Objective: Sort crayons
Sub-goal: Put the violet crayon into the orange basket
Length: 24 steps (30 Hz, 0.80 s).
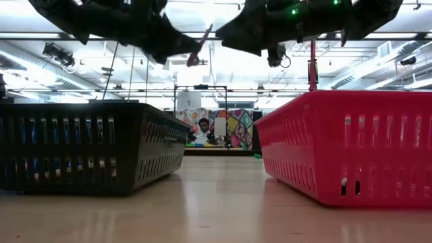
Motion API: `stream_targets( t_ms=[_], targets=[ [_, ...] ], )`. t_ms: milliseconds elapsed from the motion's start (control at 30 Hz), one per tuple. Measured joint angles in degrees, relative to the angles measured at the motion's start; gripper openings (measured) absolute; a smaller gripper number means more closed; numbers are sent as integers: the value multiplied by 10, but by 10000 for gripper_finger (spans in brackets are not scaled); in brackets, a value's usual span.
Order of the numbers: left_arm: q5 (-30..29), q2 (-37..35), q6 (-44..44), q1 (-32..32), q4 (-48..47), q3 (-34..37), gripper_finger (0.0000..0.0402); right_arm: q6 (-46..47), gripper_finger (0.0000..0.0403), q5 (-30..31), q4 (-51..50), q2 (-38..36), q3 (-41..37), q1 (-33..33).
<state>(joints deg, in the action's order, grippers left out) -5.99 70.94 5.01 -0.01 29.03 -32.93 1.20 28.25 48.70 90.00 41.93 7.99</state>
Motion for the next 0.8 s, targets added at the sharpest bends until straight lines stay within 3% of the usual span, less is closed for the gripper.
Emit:
stream_targets(
  t_ms=[400,800],
  targets=[
    [25,3,27,-15,102,0,41,-61,176,-82,78,0,0,0],
    [42,75,1,-15,217,0,41,-87,175,-139,92,0,0,0]
  ],
)
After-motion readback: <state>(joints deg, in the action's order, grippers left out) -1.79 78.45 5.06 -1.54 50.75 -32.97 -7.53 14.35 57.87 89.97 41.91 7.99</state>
